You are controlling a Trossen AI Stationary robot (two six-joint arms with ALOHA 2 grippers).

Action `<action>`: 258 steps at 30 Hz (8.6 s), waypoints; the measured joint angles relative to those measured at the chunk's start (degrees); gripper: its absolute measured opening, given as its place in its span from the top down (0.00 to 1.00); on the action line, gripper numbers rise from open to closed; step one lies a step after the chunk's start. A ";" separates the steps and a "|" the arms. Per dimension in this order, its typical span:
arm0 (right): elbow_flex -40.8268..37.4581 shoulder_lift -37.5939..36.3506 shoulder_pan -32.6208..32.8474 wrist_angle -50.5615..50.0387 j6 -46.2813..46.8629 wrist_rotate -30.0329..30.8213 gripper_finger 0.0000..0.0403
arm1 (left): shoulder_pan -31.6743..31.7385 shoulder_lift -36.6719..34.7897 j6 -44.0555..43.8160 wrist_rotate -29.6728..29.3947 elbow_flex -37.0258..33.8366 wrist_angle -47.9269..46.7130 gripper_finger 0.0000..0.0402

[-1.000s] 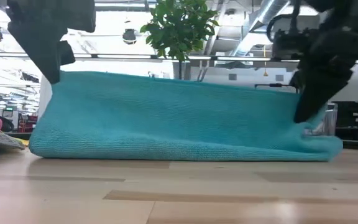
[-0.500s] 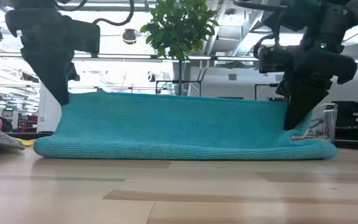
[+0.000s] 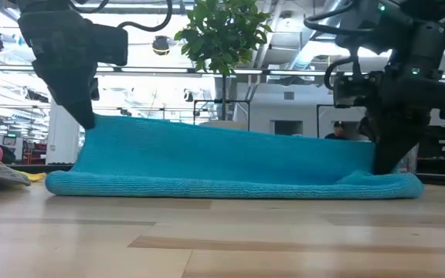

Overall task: Fold microfiber towels
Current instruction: Fold the blue microfiber towel

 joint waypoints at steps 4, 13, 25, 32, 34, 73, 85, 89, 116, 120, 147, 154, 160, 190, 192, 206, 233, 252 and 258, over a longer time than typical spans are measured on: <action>0.02 -0.12 -0.78 1.78 0.07 1.17 0.84 | -0.02 0.00 -0.44 0.06 0.02 -0.16 1.00; 0.06 -0.80 -3.98 1.03 0.50 1.10 0.69 | 0.00 0.00 -2.30 -7.86 0.02 -1.60 1.00; 0.09 -1.47 -4.68 0.78 1.34 0.87 0.49 | 0.07 0.00 0.25 -4.46 -1.16 -0.86 0.78; 0.09 -5.86 -4.95 -3.59 4.63 2.66 0.47 | 2.11 0.00 -1.43 -5.85 -1.16 0.40 0.58; 0.09 -7.60 -4.80 -4.77 6.36 2.65 0.47 | 2.57 0.00 -3.09 -6.61 -1.20 3.82 0.55; -2.71 -5.61 14.33 5.48 28.39 4.16 0.93 | 5.31 26.21 5.35 4.93 0.11 39.21 0.65; -2.71 -6.48 21.12 1.25 36.84 5.40 0.83 | 5.29 26.18 5.35 4.72 0.11 39.02 0.65; -2.71 -6.48 22.37 1.15 39.39 6.21 0.72 | 5.29 26.18 5.49 4.80 0.11 39.01 0.65; -1.36 -5.85 23.80 -2.03 61.94 15.91 0.52 | 10.16 10.40 9.32 7.50 7.96 15.47 0.69; -1.03 -5.85 22.64 -3.93 61.09 16.58 0.52 | 10.13 0.11 5.47 0.19 7.78 -1.80 0.72; -1.01 -7.18 -4.59 -4.39 25.12 8.56 0.41 | 8.98 -11.38 -24.89 1.13 -20.79 21.35 0.54; -1.01 -7.18 -4.45 -4.49 25.07 8.52 0.41 | 8.96 -5.35 -25.76 3.07 -20.79 26.03 0.54; -1.01 -7.18 -4.45 -4.49 25.07 8.52 0.41 | 8.98 -0.02 -25.86 4.36 -20.70 28.58 0.54; -1.84 -1.67 -6.08 -0.97 15.27 5.45 0.42 | 8.98 1.03 -23.32 6.11 -20.41 32.37 0.96; -1.84 -1.50 -6.08 -0.32 13.50 4.17 0.48 | 8.98 1.03 -23.32 6.11 -20.41 32.37 0.97; -2.10 -2.11 -6.08 -0.06 10.09 2.62 0.97 | 8.98 1.01 -23.57 5.67 -20.41 32.23 1.00; -2.27 -5.72 -7.29 -0.06 -4.05 2.41 0.44 | 8.98 1.00 -25.55 7.73 -20.41 33.26 1.00; -2.27 -1.81 -12.05 2.15 -13.20 -4.76 0.64 | 8.98 0.98 -25.59 5.94 -20.41 33.28 1.00; -2.27 -1.81 -12.05 2.08 -13.91 -5.55 0.86 | 8.98 0.99 -25.70 5.64 -20.41 33.28 1.00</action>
